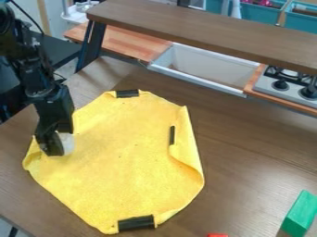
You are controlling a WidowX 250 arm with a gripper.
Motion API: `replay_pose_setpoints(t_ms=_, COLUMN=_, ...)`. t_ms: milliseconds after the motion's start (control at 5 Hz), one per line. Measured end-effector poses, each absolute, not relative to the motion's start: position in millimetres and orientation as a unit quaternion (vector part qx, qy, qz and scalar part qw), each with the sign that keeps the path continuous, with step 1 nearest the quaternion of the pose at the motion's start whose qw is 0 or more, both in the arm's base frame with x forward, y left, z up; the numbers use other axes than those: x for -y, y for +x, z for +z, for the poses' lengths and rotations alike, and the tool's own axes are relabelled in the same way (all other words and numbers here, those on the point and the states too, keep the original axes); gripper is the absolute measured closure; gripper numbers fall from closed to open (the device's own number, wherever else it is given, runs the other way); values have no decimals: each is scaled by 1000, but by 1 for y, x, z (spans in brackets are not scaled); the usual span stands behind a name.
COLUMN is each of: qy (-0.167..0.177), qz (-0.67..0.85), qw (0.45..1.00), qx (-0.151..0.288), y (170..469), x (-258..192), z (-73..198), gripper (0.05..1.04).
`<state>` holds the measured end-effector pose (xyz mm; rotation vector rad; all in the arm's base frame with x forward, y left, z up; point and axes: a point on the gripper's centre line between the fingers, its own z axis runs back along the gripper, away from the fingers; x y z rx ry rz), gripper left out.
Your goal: Put the grey item on the left bottom of the cloth
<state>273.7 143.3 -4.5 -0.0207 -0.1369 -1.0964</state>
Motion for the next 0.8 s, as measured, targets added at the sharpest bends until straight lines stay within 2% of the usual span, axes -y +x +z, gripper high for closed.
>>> replay_pose_setpoints(t_ms=400, qy=-4, qz=-532, qw=844, qx=64, y=280, x=-127, z=2, gripper=82)
replay_pose_setpoints(t_ms=800, qy=25, qz=-536, qw=835, qx=123, y=282, x=-108, z=51, gripper=82)
